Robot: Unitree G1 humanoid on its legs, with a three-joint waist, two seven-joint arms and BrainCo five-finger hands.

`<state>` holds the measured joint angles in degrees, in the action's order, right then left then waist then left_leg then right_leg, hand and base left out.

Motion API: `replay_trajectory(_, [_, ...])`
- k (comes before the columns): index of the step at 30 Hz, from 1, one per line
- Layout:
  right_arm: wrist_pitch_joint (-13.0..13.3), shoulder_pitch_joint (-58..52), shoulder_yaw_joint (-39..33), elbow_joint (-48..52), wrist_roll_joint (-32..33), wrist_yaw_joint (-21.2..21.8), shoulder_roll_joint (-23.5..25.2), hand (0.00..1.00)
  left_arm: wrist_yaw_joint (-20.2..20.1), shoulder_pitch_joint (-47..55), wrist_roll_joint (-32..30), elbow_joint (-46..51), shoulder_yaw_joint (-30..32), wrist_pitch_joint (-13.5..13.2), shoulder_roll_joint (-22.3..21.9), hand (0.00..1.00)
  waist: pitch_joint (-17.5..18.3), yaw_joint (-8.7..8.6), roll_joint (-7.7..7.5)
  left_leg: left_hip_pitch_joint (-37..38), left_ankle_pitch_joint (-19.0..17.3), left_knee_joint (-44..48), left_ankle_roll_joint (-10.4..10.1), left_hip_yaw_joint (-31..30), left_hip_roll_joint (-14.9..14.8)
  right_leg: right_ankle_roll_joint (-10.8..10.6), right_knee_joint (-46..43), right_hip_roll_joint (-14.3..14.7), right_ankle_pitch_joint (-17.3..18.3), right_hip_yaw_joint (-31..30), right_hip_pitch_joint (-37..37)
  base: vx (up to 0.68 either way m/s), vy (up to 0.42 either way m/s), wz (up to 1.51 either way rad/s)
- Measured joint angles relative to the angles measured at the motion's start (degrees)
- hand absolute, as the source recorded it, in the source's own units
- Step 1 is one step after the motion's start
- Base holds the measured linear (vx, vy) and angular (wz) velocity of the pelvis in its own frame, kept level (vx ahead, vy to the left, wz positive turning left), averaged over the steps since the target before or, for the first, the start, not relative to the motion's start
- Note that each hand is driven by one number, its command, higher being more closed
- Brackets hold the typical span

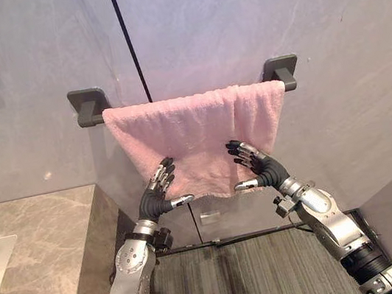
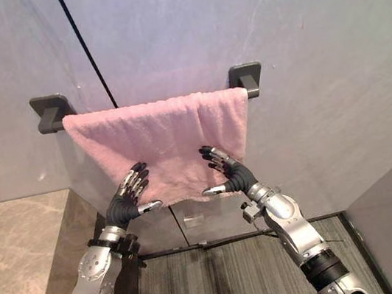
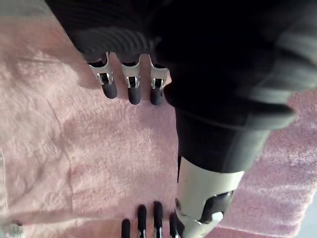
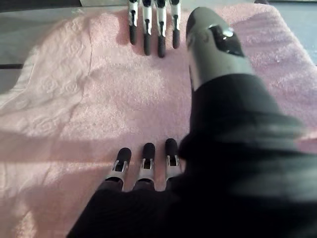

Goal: Organize washtable

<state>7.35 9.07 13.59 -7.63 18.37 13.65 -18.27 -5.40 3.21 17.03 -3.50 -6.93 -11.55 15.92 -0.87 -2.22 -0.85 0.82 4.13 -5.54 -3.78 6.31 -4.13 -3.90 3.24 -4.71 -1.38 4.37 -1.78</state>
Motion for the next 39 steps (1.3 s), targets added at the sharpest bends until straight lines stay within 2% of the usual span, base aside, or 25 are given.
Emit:
replay_trajectory(5, [0.0,0.0,-3.3,-0.3,0.0,-1.2,0.1,0.0,1.2,-0.4,-1.9,-0.8,3.3,0.0,-0.1,0.0,0.0,0.01,-0.3,0.0,0.0,0.0,0.0,0.0,0.0,0.0,0.0,0.0,-0.1,0.0,0.0,0.0,0.0,0.0])
replay_trajectory(13, [0.0,0.0,-11.6,-0.4,0.1,-4.2,1.1,0.0,3.1,-0.4,-1.6,-1.8,10.0,-0.1,-1.6,0.0,-0.1,0.03,-0.84,0.0,0.0,0.0,0.0,0.0,0.0,0.0,0.1,0.0,-0.1,0.0,-0.1,0.0,0.0,0.0])
replay_trajectory(23, [0.3,0.0,-19.5,-2.1,0.1,-6.4,1.1,0.0,3.2,-0.2,0.2,-1.8,16.3,-0.1,-1.8,0.0,-0.1,0.0,-1.12,0.2,0.0,0.0,0.0,-0.1,0.0,0.0,0.3,0.0,-0.1,0.1,-0.5,0.0,0.0,0.0])
replay_trajectory(27, [0.3,-0.5,-21.3,-2.7,-0.1,-7.5,1.2,0.0,3.1,0.7,0.5,-1.8,16.9,-0.3,-1.9,0.0,-0.1,0.0,-1.18,0.4,0.0,0.0,0.0,-0.3,0.0,0.0,0.8,0.0,-0.2,0.4,-1.0,0.0,0.0,0.03])
replay_trajectory(35, [0.9,-2.9,-26.3,-2.7,-3.1,-8.9,1.5,0.0,3.0,3.9,1.0,-1.4,19.0,-0.7,-4.2,0.0,-0.3,0.02,-1.32,0.3,0.0,0.0,0.0,-0.6,0.0,0.0,0.8,0.0,-0.2,0.6,-1.1,0.0,0.0,0.0])
replay_trajectory(39, [1.2,-6.2,-27.5,-2.7,-8.2,-8.8,1.5,0.0,1.8,7.8,0.7,-1.3,18.9,-0.7,-5.7,0.0,-0.3,-0.01,-1.44,0.3,0.0,0.0,0.0,-0.8,0.1,0.0,0.8,0.0,-0.2,0.8,-1.2,0.0,0.0,0.0])
